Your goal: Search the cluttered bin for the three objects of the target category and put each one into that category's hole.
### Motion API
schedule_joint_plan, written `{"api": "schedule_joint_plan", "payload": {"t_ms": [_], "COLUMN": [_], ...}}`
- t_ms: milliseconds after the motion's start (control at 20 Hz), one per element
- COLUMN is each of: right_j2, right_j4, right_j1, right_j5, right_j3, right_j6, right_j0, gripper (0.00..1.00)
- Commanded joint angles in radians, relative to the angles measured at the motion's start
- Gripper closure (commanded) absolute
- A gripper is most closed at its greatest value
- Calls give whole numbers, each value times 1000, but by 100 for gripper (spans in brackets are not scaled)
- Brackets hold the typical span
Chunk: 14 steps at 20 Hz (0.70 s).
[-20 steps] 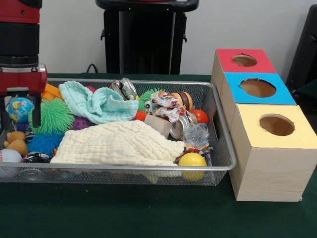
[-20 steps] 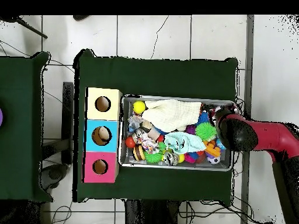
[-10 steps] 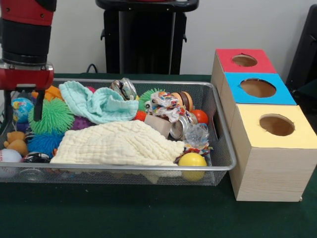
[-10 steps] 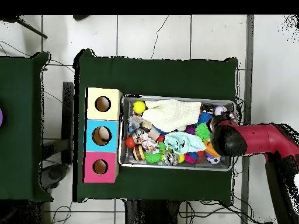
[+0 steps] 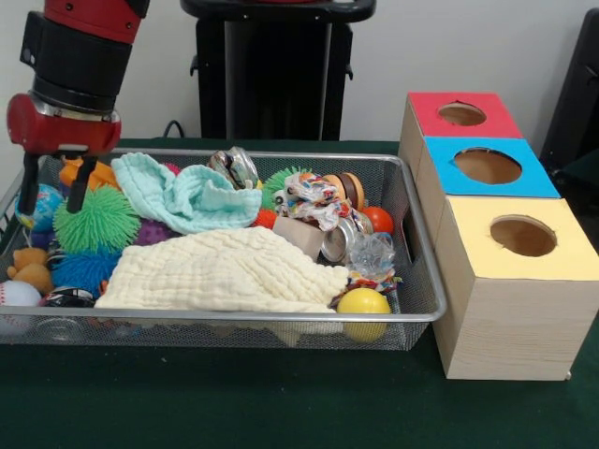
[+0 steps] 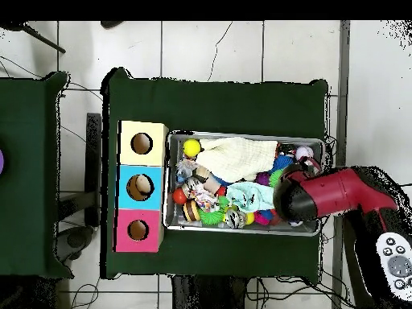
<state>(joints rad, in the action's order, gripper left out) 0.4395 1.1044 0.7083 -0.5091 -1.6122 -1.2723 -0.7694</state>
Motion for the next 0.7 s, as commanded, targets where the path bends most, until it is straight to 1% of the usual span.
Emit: {"api": "schedule_joint_plan", "payload": {"t_ms": [50, 250, 450, 650, 700], "right_j2": [-114, -137, -175, -209, -215], "right_j4": [129, 141, 156, 128, 126], "right_j1": [-16, -32, -73, -113, -125], "right_j5": [116, 168, 227, 303, 314], "right_j3": [-26, 0, 39, 74, 84], "right_j6": [-139, -150, -175, -211, -207], "right_j0": [48, 61, 83, 90, 90], "gripper": [0, 0, 0, 0, 0]}}
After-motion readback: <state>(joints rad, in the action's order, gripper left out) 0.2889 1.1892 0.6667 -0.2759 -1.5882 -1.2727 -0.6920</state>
